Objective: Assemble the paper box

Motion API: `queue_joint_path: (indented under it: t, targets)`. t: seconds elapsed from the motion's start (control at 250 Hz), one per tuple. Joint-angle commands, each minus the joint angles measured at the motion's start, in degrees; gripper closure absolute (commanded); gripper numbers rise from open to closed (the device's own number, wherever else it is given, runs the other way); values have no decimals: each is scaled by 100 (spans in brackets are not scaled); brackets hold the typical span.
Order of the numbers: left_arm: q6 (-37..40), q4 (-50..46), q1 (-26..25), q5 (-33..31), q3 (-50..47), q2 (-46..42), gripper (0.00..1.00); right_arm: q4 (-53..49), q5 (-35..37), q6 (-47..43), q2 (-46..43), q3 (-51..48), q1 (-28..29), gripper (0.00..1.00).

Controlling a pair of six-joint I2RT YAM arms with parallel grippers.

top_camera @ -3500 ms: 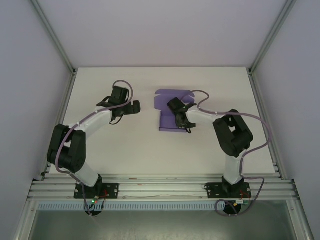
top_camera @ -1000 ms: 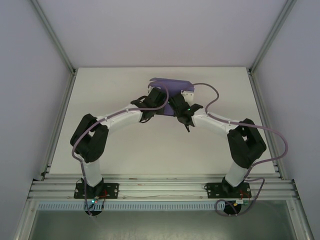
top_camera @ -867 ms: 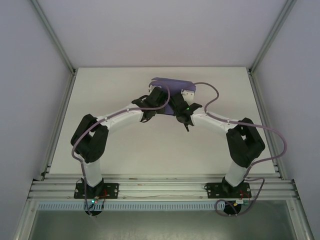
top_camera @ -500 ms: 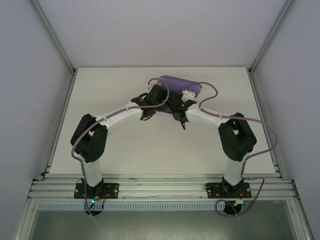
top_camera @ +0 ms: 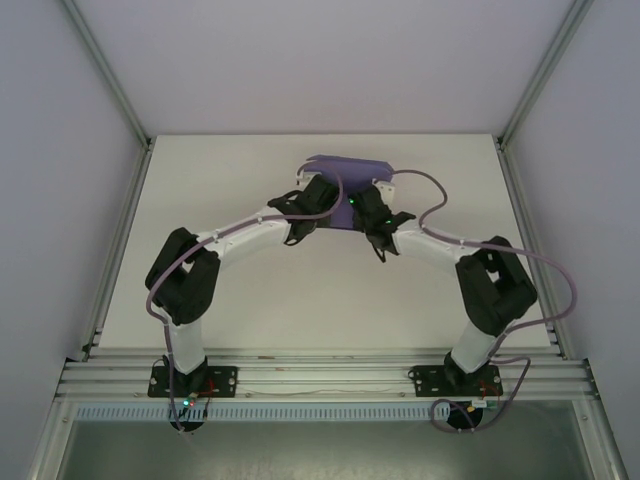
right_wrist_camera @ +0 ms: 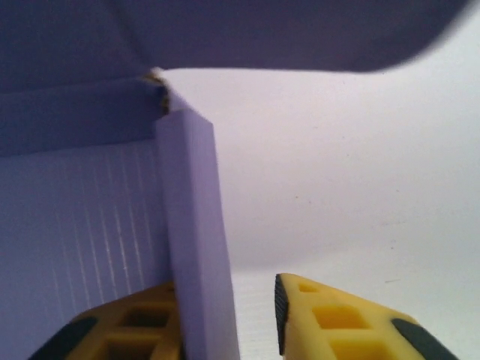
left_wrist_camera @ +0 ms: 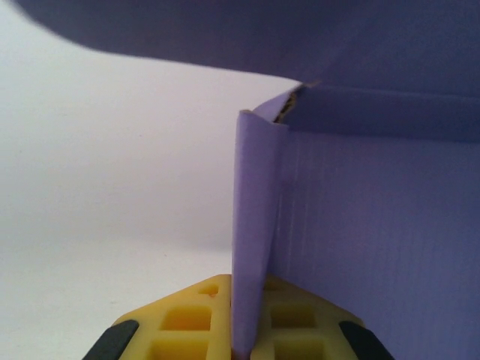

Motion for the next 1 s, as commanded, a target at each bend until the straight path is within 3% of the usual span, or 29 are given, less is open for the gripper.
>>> queue_joint_path:
  t: [0.0, 0.168, 0.416, 0.56, 0.747, 0.995]
  targets:
    - [-97, -269, 19, -227, 169, 45, 100, 424, -865, -460, -429, -128, -31, 59]
    - [-128, -248, 17, -195, 175, 40, 100, 208, -1094, -431, -683, -114, -33, 42]
    - [-136, -265, 25, -213, 153, 48, 100, -491, -569, -233, -751, 17, -34, 24]
    - [-106, -374, 126, 113, 91, 184, 100, -597, -466, -36, -1059, -199, -46, 0]
    - [-213, -536, 315, 630, -127, 441, 100, -405, -755, 133, -1830, -794, -86, 0]
    - [-244, -871, 324, 831, -237, 660, 99, -893, -306, 260, -2212, -1046, -150, 0]
